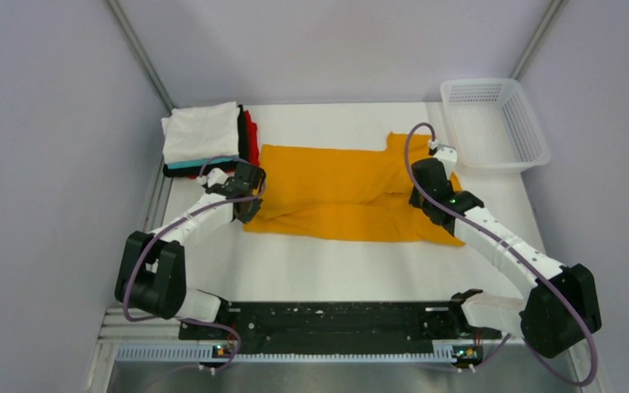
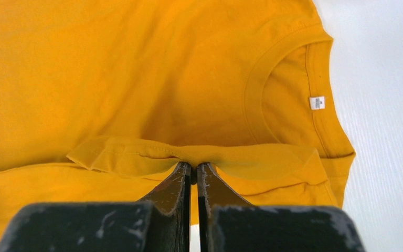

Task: Fold and stack the t-shirts
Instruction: Fold the flattened tshirt in 1/3 of the way

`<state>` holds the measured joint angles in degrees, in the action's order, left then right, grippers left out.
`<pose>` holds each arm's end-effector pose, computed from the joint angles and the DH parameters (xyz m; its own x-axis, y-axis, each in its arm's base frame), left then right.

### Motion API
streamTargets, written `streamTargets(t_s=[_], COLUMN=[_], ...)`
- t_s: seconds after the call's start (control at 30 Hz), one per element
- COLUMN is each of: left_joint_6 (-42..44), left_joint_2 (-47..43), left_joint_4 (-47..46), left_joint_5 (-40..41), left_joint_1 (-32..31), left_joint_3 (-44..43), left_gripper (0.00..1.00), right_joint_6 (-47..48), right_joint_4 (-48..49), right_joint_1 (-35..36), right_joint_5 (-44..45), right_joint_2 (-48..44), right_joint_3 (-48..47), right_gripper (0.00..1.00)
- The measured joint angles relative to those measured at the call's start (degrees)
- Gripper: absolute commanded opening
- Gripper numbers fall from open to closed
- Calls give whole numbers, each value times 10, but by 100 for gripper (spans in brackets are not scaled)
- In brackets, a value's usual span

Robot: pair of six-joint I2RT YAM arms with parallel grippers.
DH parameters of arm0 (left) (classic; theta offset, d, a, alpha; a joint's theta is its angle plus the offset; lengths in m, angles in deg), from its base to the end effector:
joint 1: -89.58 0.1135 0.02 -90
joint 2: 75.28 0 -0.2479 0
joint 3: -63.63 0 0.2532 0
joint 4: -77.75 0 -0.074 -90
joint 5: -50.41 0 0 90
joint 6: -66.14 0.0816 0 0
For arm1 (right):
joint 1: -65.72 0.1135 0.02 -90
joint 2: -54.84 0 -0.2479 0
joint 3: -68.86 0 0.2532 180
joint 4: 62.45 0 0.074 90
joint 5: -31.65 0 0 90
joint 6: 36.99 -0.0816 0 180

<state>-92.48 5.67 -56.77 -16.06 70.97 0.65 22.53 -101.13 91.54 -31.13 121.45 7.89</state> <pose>0.2837 -0.0612 0.1471 -0.4240 -0.7581 -0.4955 -0.7444 0.6033 -0.2860 0.2669 0.0877 0.2137 -0.5890 0.2161 -0.7787 0.2391 0.9670 0.0875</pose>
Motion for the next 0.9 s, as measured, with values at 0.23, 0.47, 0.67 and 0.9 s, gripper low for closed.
streamTargets(t_s=[0.23, 0.47, 0.67, 0.9], left_joint_6=[2, 11, 59, 151], left_joint_2=[49, 50, -20, -29], left_joint_4=[13, 38, 51, -4], left_joint_5=[6, 30, 23, -82], left_joint_1=[14, 17, 16, -3], left_joint_3=[-20, -58, -64, -58], left_gripper=[93, 99, 99, 99], right_joint_6=[43, 68, 43, 9], right_joint_4=[71, 74, 75, 130], right_joint_1=[-49, -70, -70, -71], right_joint_5=[-25, -23, -12, -144], right_joint_2=[118, 227, 188, -23], right_joint_3=[-9, -89, -84, 73], right_gripper=[48, 82, 97, 99])
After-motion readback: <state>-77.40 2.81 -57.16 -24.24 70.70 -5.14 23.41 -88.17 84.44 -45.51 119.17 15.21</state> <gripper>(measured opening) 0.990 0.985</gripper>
